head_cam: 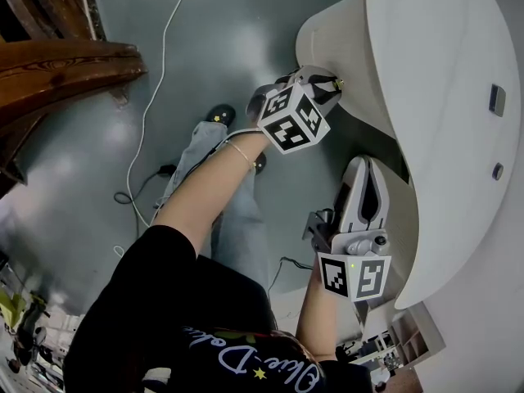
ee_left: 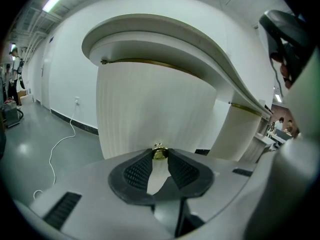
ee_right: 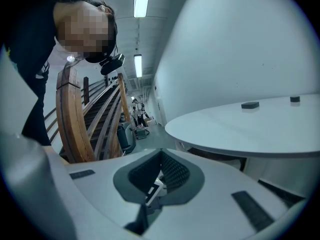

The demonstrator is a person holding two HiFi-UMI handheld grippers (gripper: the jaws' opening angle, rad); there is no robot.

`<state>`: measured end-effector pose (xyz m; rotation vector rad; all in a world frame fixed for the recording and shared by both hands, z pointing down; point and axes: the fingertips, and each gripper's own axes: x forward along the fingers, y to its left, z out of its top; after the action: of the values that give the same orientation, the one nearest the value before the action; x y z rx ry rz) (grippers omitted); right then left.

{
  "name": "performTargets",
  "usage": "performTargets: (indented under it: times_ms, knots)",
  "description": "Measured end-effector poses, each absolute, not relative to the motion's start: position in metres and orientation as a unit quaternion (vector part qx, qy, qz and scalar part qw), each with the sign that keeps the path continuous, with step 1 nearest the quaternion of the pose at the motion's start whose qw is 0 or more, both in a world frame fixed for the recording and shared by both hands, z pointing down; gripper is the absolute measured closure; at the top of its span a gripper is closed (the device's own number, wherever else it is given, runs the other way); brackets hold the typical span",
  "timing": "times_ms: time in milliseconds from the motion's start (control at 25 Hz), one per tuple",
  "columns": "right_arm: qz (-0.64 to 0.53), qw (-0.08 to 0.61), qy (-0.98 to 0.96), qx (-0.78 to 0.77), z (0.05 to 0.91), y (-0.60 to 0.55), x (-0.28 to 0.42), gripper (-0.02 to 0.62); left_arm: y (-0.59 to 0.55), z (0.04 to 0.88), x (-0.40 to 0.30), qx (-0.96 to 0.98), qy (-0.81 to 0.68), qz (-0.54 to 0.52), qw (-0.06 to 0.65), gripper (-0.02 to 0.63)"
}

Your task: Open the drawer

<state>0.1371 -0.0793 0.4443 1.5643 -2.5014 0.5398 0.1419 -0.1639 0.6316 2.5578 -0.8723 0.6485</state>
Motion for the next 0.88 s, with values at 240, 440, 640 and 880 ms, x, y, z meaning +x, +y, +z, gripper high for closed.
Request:
performTargets:
  times_ms: [240, 440, 640, 880]
  knots:
    - [0.181, 0.07, -0.832, 0.52, 0.444, -0.074, 0.138, 0.598, -0.157, 0.632, 0.137, 0.904, -0.314, 0.226, 0.181, 0.509]
    - [0.184, 0.069, -0.834, 0.516, 0.443, -0.069, 0.14, 0.598, -0.151, 0.632, 0.131, 0.901, -0.319, 0.229, 0.184, 0.509]
    - [0.18, 0.07, -0.837, 0.512, 0.439, -0.068, 0.144, 0.598, -0.145, 0.632, 0.127, 0.9, -0.321, 0.232, 0.185, 0.509]
    - [0.176, 0.07, -0.843, 0.503, 0.437, -0.065, 0.146, 0.598, -0.136, 0.632, 0.119, 0.897, -0.329, 0.228, 0.188, 0.509]
